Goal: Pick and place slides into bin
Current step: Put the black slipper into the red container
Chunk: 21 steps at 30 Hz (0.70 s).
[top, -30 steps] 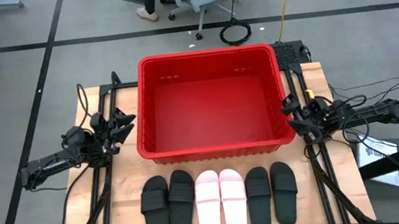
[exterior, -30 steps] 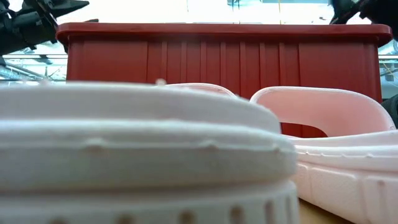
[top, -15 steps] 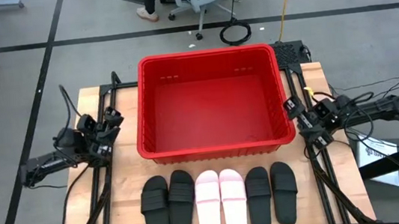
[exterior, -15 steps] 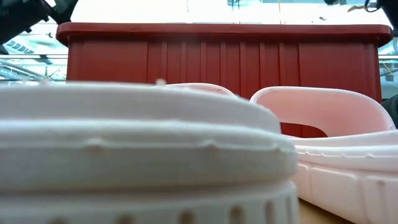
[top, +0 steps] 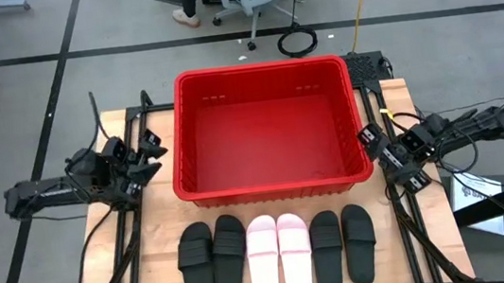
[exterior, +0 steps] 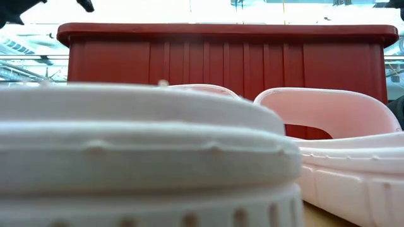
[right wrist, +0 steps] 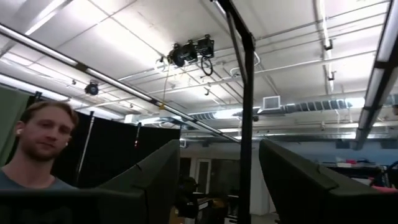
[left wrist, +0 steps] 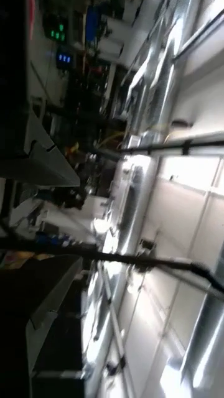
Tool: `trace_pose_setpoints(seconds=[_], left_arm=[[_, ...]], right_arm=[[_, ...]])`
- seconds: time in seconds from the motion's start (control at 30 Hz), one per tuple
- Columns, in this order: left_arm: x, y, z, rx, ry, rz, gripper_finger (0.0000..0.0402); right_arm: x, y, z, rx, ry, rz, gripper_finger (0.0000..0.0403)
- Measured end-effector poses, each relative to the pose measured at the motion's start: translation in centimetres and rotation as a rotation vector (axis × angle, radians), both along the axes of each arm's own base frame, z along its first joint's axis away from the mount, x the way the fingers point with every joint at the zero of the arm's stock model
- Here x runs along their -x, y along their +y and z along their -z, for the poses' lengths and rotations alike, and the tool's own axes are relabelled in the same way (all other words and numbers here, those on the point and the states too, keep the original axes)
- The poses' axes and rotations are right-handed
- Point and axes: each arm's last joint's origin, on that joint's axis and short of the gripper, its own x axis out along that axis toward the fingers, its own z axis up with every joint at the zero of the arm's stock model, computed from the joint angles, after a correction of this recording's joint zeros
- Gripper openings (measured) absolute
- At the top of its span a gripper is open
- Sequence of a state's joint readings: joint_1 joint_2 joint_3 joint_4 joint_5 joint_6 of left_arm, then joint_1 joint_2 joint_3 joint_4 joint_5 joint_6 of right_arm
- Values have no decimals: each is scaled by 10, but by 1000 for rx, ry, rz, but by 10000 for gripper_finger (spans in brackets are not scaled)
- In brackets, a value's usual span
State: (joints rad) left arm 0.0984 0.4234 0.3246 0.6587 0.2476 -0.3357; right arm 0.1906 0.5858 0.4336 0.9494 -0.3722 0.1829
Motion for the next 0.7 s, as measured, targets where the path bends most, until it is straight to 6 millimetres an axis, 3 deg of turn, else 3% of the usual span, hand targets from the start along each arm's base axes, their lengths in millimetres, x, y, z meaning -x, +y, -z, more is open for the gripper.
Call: trace_pose_setpoints(seconds=[0.17, 0.33, 0.7], left_arm=[[-12, -10, -26, -53, -12, 116, 198], [-22, -22, -39, -95, -20, 185, 198], [-23, -38, -45, -130, -84, 238, 198]], right_arm=[[-3, 11, -21, 54, 20, -34, 212], [-8, 24, -42, 114, 45, -72, 212], [-25, 66, -85, 290, 214, -2, 212]])
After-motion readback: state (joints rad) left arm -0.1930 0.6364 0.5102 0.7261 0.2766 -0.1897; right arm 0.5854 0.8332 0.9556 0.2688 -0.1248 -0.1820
